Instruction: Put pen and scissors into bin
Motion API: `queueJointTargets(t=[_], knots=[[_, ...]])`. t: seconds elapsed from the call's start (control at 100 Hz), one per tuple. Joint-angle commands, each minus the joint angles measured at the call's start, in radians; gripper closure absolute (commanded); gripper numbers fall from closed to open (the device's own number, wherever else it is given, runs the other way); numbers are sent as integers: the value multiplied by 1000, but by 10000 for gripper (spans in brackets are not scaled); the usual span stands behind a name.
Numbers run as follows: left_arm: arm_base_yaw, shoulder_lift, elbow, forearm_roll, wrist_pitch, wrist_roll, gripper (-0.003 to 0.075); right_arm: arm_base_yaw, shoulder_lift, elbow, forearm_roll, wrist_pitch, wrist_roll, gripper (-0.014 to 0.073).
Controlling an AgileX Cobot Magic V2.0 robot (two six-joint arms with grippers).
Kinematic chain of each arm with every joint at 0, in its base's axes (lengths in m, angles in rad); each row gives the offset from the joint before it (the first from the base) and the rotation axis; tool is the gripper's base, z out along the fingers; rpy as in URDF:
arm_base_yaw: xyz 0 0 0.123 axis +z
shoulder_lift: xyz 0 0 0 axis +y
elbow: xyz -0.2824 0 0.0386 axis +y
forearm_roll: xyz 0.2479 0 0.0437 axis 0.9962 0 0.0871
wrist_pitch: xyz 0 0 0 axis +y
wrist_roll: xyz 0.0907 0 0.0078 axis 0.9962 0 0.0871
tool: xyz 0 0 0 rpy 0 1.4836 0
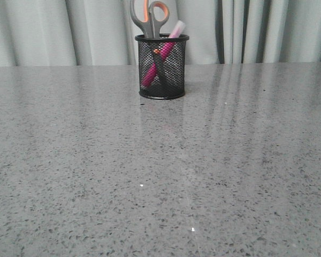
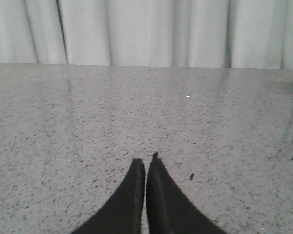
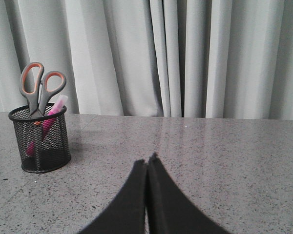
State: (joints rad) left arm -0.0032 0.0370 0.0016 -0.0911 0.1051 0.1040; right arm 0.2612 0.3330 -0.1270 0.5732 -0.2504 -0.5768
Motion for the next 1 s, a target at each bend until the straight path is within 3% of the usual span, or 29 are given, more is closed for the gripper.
queueJointTargets(t=[0.0, 0.07, 0.25, 0.99], knots=[[34, -33, 31, -4, -105, -13, 739, -6, 5, -23, -6, -70, -7, 666], [51, -75, 45, -17, -56, -13, 739, -6, 5, -23, -6, -70, -7, 666], [99, -74, 45, -5, -74, -13, 739, -6, 7, -23, -6, -68, -7, 666], [99, -74, 45, -25, -44, -13, 739, -6, 7, -23, -6, -68, -7, 666]])
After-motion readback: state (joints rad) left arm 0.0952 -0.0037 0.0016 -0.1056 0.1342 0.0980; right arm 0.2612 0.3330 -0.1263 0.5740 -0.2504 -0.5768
